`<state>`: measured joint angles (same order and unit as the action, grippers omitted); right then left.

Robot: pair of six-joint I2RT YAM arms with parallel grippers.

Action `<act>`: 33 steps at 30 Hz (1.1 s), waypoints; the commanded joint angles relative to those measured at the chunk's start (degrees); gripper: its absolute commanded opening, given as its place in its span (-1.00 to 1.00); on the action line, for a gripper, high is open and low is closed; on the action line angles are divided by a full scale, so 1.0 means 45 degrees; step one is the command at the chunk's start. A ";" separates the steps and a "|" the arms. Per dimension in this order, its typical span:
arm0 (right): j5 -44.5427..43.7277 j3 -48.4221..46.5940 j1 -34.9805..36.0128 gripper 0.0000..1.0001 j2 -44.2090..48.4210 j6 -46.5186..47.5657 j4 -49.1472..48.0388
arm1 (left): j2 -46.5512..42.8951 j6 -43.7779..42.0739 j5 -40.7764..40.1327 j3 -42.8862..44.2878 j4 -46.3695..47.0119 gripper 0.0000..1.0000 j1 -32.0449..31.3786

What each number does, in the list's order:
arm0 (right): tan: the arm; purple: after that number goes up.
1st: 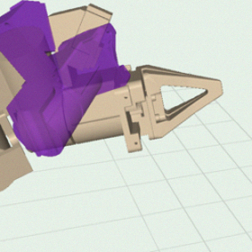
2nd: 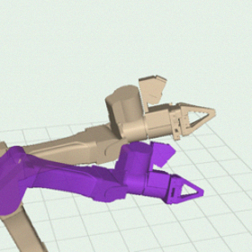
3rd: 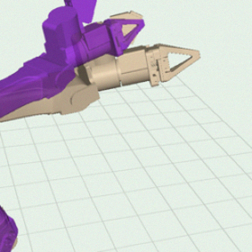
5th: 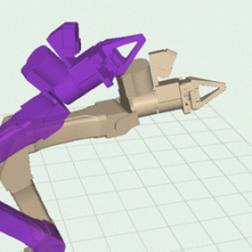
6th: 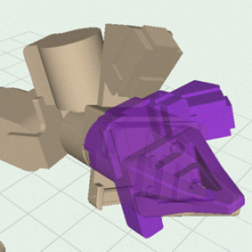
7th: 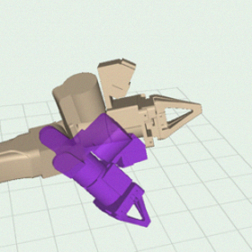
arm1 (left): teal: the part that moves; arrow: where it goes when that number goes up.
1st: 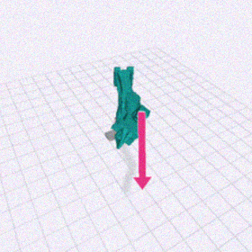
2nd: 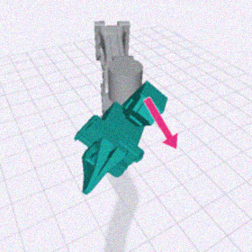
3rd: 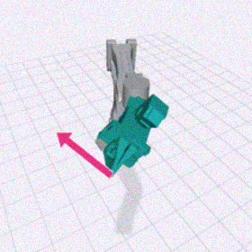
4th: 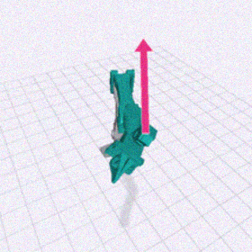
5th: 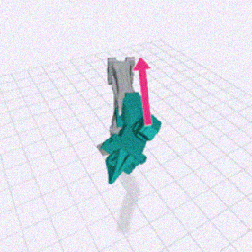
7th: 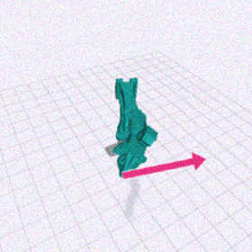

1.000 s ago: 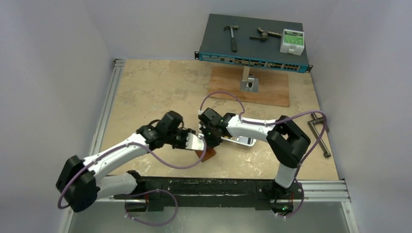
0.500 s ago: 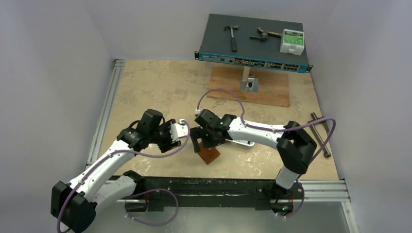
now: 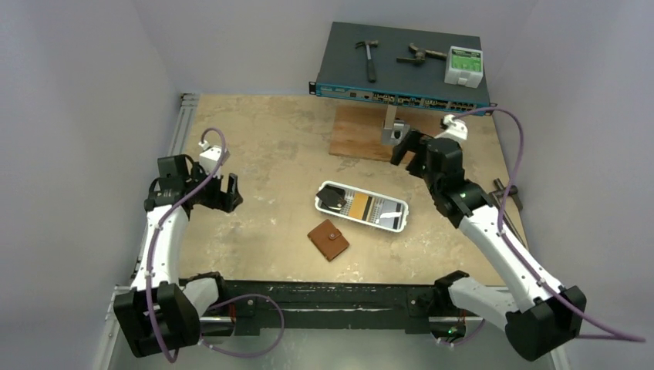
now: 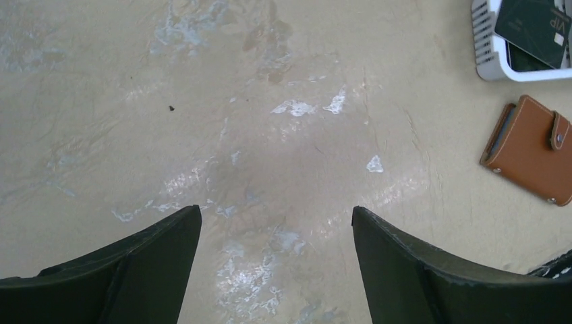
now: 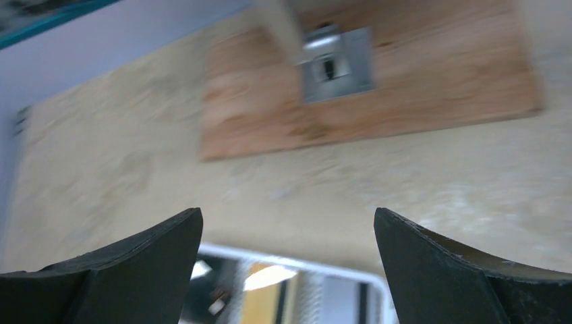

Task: Put the credit cards into the card holder
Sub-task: Reset both arms

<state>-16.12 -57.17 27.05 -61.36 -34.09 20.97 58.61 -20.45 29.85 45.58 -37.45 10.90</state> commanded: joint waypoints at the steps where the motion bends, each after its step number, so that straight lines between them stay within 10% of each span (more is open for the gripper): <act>1: -0.3617 0.3304 -0.1536 0.98 0.0527 0.2055 -0.3847 | 0.0510 0.1891 0.0974 -0.0212 0.1800 0.68 0.0984; 12: -0.5766 0.7792 -0.3668 0.98 -0.1066 0.4255 -1.3286 | -0.0340 0.4348 0.0562 -0.5773 1.2144 0.88 0.1018; 33: -0.2444 0.9735 -0.4195 0.98 -0.4812 0.6547 -2.1617 | 0.2693 0.7114 0.1117 -0.6086 1.8771 1.00 0.1006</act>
<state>-30.48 -16.51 8.25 -83.26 -7.94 -65.45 71.00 9.39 34.74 17.89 39.70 15.25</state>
